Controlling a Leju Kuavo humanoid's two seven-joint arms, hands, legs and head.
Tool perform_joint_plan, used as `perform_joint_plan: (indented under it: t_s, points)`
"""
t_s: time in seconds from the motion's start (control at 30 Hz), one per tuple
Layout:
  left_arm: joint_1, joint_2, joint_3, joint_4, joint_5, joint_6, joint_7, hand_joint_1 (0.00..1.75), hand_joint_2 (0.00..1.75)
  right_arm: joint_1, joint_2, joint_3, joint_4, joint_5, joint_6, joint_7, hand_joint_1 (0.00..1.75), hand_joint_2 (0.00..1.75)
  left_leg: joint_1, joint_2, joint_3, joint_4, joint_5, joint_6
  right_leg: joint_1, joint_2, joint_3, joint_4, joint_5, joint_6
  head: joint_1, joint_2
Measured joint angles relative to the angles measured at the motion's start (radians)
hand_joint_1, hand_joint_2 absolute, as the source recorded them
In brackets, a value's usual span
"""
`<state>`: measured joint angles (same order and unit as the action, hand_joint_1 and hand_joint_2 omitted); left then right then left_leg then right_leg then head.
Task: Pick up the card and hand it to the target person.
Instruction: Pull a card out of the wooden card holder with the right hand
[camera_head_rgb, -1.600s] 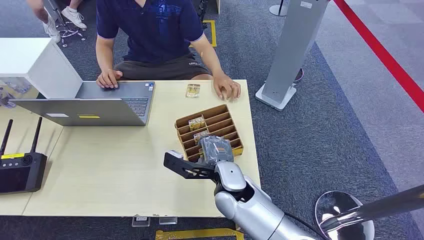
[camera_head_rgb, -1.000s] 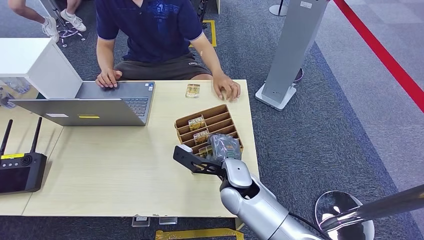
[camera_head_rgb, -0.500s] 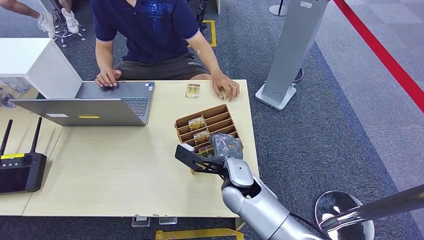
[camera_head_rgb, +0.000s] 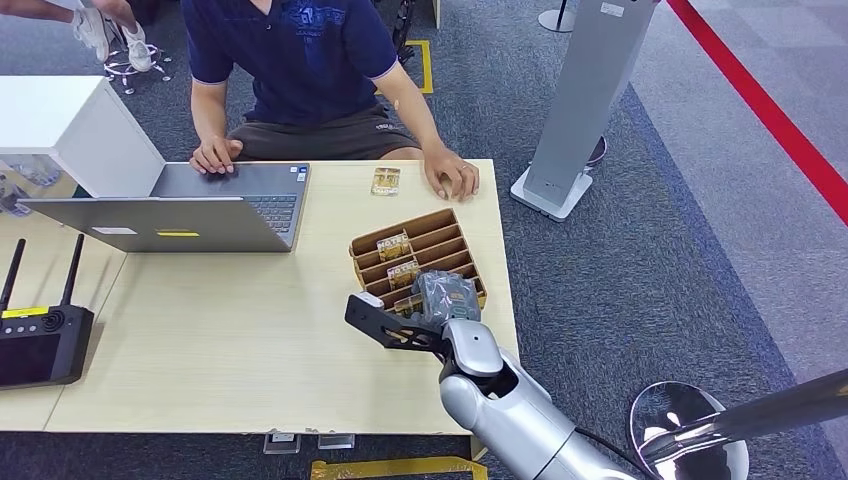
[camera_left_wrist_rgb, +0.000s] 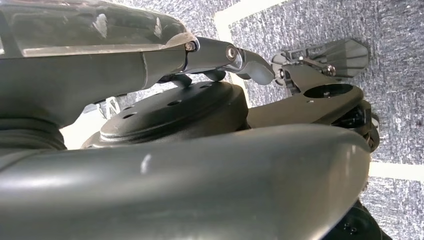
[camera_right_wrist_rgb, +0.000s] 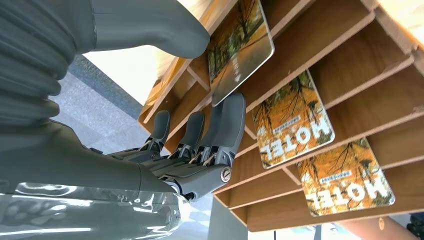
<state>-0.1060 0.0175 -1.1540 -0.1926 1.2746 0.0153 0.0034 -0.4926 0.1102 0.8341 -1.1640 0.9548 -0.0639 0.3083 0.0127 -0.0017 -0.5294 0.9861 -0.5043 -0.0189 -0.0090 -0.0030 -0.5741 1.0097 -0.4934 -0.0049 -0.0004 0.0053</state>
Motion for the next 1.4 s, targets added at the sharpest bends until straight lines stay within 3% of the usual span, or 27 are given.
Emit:
perform_joint_plan:
  t_s: [0.23, 0.5, 0.67, 0.97, 1.4]
  points:
    - [0.000, 0.000, 0.000, 0.000, -0.005, -0.003, 0.000, 0.00, 0.00, 0.001, 0.006, 0.003, 0.012, 0.000, 0.001, -0.004, 0.84, 1.75, 0.000, 0.000, 0.000, 0.000, 0.000, 0.000, 0.000, 0.000, 0.000, 0.000, 0.000, 0.000, 0.000, 0.000]
    - [0.000, 0.000, 0.000, 0.000, -0.007, -0.006, -0.001, 0.00, 0.00, 0.004, 0.006, 0.003, 0.015, 0.000, 0.001, -0.003, 0.99, 1.75, 0.000, 0.000, 0.000, 0.000, 0.000, 0.000, 0.000, 0.000, 0.000, 0.000, 0.000, 0.000, 0.000, 0.000]
    - [0.000, 0.000, 0.000, 0.000, -0.008, -0.007, -0.001, 0.00, 0.00, 0.004, 0.006, 0.003, 0.015, 0.008, -0.001, 0.000, 1.32, 1.75, 0.000, 0.000, 0.000, 0.000, 0.000, 0.000, 0.000, 0.000, 0.000, 0.000, 0.000, 0.000, 0.000, 0.000]
    - [0.000, 0.000, 0.000, 0.000, -0.012, -0.008, 0.000, 0.00, 0.00, 0.007, 0.006, -0.001, 0.015, 0.011, -0.003, 0.003, 1.72, 1.75, 0.000, 0.000, 0.000, 0.000, 0.000, 0.000, 0.000, 0.000, 0.000, 0.000, 0.000, 0.000, 0.000, 0.000]
    - [0.000, 0.000, 0.000, 0.000, -0.021, 0.007, -0.012, 0.00, 0.00, 0.007, 0.006, -0.003, 0.015, 0.015, -0.017, -0.003, 1.75, 1.75, 0.000, 0.000, 0.001, 0.000, 0.000, 0.000, 0.000, 0.000, 0.000, 0.000, 0.000, 0.000, 0.000, 0.000]
